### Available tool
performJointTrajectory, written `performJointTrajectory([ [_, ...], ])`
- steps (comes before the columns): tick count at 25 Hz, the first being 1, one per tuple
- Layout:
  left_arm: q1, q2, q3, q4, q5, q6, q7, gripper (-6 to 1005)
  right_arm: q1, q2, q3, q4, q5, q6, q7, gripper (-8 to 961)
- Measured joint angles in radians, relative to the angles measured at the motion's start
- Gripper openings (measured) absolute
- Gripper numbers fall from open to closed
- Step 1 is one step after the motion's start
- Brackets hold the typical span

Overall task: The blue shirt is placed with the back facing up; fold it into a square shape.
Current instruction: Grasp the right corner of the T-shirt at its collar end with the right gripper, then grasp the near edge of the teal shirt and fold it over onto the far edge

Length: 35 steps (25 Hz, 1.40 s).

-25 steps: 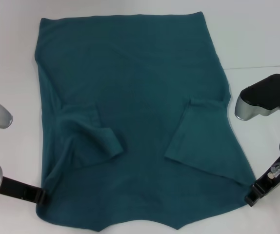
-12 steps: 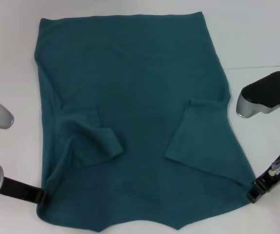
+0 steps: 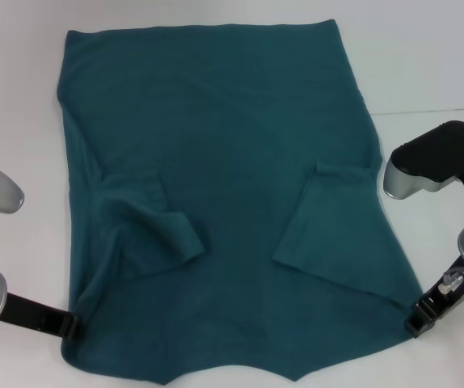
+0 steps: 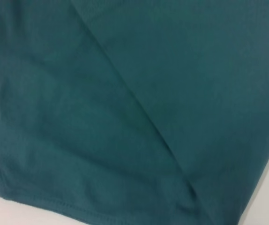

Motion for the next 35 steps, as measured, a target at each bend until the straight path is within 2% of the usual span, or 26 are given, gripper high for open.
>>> performJointTrajectory([
  [7,0.000,0.000,0.000,-0.001,0.000,-0.001,0.000,12,-0.007,0.000,-0.032,0.001,-0.001,0.010,0.016,517],
  [17,0.003,0.000,0.000,-0.003,-0.001,0.002,0.003,12,-0.024,-0.002,-0.055,0.010,0.048,0.061,0.020,355],
  [23,0.006,0.000,0.002,-0.008,-0.006,0.002,0.005,12,-0.033,-0.001,-0.056,0.011,0.059,0.057,0.017,147],
  [25,0.007,-0.001,0.001,-0.009,-0.007,0.002,0.006,12,-0.035,-0.002,-0.054,0.008,0.061,0.056,0.016,127],
  [29,0.008,-0.002,-0.001,-0.009,-0.008,0.002,0.006,12,-0.050,-0.004,-0.020,-0.019,0.079,0.047,-0.013,86],
  [35,0.001,0.002,-0.037,-0.010,-0.021,0.046,0.000,12,-0.050,-0.009,0.102,-0.054,0.104,-0.021,-0.113,55],
])
